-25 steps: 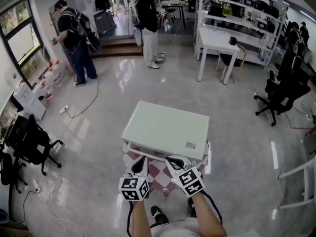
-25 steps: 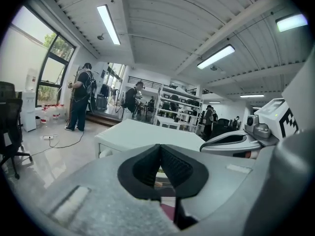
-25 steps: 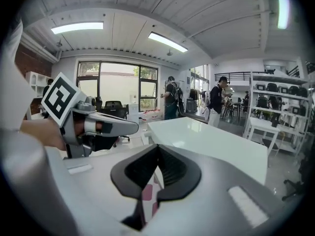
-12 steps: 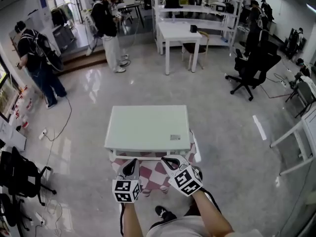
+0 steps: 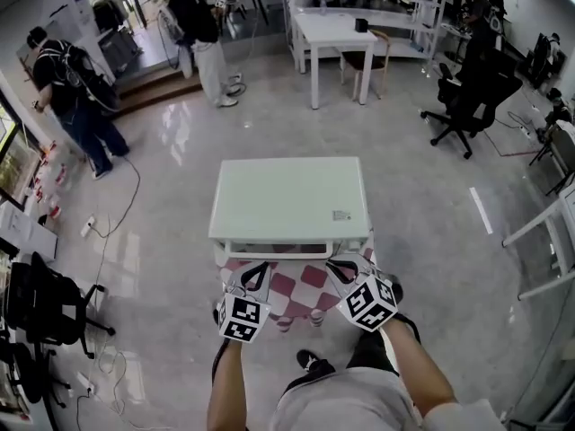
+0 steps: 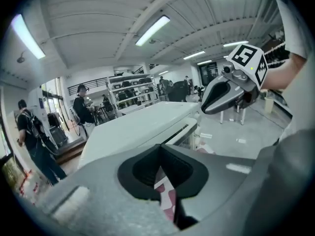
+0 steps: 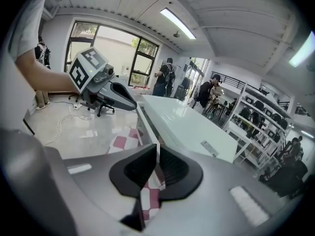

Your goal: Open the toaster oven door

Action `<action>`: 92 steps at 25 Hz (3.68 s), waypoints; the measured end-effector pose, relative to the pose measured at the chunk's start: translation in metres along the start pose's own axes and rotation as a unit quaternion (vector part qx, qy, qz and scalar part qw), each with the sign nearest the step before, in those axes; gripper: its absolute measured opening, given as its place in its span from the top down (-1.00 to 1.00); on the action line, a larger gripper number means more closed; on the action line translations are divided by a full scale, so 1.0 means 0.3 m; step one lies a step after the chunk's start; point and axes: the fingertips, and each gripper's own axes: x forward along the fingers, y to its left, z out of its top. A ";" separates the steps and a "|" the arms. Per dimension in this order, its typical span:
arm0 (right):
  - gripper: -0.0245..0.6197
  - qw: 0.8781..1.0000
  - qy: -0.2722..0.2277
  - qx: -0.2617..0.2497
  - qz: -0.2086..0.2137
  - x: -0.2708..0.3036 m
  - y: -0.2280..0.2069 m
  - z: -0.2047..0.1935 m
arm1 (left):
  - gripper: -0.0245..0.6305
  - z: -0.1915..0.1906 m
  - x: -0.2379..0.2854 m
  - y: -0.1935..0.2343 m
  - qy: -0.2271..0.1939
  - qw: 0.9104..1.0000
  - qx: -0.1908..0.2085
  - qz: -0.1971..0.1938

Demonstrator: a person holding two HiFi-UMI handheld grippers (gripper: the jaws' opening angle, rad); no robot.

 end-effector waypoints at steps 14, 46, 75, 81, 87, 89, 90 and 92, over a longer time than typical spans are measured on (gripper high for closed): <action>0.62 0.962 0.116 -0.246 -0.038 0.164 0.017 -0.054 | 0.75 0.009 0.087 -0.026 0.065 0.968 0.224 -0.088; 0.61 0.941 0.163 -0.294 -0.018 0.262 0.065 -0.092 | 0.58 -0.098 0.195 -0.077 0.148 0.911 0.370 -0.108; 0.67 0.949 0.142 -0.277 0.054 0.184 0.252 -0.157 | 0.67 -0.218 0.079 -0.199 0.189 0.877 0.425 -0.122; 0.67 0.946 0.146 -0.282 0.069 0.180 0.304 -0.189 | 0.69 -0.261 0.060 -0.232 0.196 0.873 0.429 -0.123; 0.68 0.944 0.147 -0.285 0.073 0.176 0.344 -0.209 | 0.69 -0.294 0.043 -0.254 0.203 0.873 0.426 -0.122; 0.68 0.944 0.150 -0.284 0.075 0.172 0.365 -0.221 | 0.70 -0.312 0.037 -0.267 0.206 0.872 0.427 -0.124; 0.68 0.944 0.152 -0.282 0.076 0.168 0.376 -0.229 | 0.70 -0.323 0.033 -0.276 0.208 0.871 0.427 -0.125; 0.68 0.945 0.152 -0.279 0.075 0.156 0.393 -0.238 | 0.70 -0.340 0.029 -0.290 0.210 0.871 0.425 -0.125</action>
